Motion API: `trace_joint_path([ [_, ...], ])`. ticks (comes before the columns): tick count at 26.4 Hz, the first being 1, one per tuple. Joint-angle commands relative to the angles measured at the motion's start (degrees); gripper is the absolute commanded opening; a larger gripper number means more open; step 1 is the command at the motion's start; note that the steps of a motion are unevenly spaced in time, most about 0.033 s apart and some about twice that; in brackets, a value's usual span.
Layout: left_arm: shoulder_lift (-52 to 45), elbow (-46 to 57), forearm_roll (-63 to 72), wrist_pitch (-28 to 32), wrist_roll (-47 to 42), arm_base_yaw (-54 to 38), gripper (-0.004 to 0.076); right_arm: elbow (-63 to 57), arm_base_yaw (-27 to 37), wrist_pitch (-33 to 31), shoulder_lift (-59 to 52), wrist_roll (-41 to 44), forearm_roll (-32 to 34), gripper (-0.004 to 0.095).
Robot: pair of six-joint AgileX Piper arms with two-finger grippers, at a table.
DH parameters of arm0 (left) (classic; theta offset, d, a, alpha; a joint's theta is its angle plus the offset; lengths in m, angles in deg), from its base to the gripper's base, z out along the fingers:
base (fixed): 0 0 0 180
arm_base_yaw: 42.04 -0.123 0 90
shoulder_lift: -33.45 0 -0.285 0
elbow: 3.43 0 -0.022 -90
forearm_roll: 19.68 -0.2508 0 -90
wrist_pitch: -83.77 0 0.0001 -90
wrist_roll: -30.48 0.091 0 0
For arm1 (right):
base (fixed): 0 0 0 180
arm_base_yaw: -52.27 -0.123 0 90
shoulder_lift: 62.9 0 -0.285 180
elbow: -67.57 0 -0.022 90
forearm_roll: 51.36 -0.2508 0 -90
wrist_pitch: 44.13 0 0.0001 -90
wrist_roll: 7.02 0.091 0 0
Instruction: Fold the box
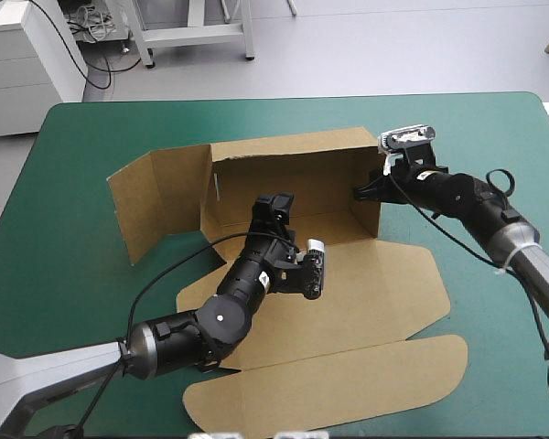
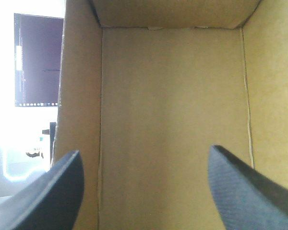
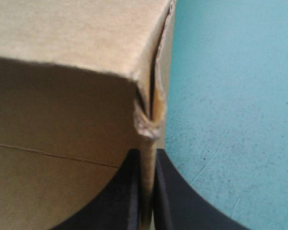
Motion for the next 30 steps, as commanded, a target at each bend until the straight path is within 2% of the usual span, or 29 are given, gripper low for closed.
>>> trace_joint_path([
  [1,-1.88,-1.35,-1.88,-2.36,-0.65,0.37,0.0512,5.67,0.82,0.08,0.54,4.49,5.45,-0.0019],
  [10,-1.88,-1.35,-1.88,-2.07,-0.65,0.37,0.0503,12.04,0.82,-3.51,3.22,10.29,11.18,-0.0019],
  [11,-1.88,-1.35,-1.88,-2.01,-0.52,0.37,0.0467,12.14,0.82,-3.50,3.22,10.29,11.18,-0.0020],
  [13,-1.88,-1.35,-1.88,-1.44,-0.43,0.37,0.0309,12.14,0.82,-4.09,3.22,10.29,11.18,-0.0020],
  [14,-1.88,-1.35,-1.88,-1.09,-0.43,0.37,0.0144,12.14,0.82,-4.50,3.22,10.29,11.18,-0.0019],
  [15,-1.88,-1.35,-1.88,-0.79,-0.17,0.37,0.0017,12.14,0.82,-4.93,3.22,10.29,11.18,-0.0020],
  [19,-1.88,-4.21,3.27,-1.52,6.36,0.24,0.0018,12.14,0.82,-5.72,3.22,10.29,11.32,-0.0020],
  [22,-1.88,-10.96,19.26,-2.18,17.94,-1.08,0.0018,12.14,0.82,-5.81,3.22,10.29,11.32,-0.0020],
  [23,-1.88,-14.07,27.19,-2.18,24.46,-2.08,0.0018,12.14,0.82,-5.81,3.22,10.29,11.32,-0.0020],
  [24,-1.78,-20.72,42.42,-3.20,37.17,-5.10,0.0018,12.14,0.82,-5.81,3.22,10.29,11.32,-0.0020],
  [25,-1.78,-24.26,50.73,-5.19,44.65,-7.03,0.0018,12.14,0.82,-5.81,3.22,10.29,11.32,-0.0019],
  [26,-1.78,-30.69,65.64,-10.61,57.01,-11.05,0.0018,12.14,0.82,-5.81,3.22,10.51,11.32,-0.0020],
  [27,-1.78,-34.26,71.35,-14.12,60.85,-13.68,0.0018,12.14,0.82,-5.81,3.22,10.63,11.32,-0.0020],
  [28,-1.78,-40.14,78.92,-19.71,63.52,-18.84,0.0014,12.14,0.82,-5.81,3.22,11.05,11.32,-0.0020],
  [30,-1.78,-47.66,85.48,-26.02,63.52,-27.95,-0.0001,12.14,0.82,-5.81,3.22,11.64,11.32,-0.0020],
])
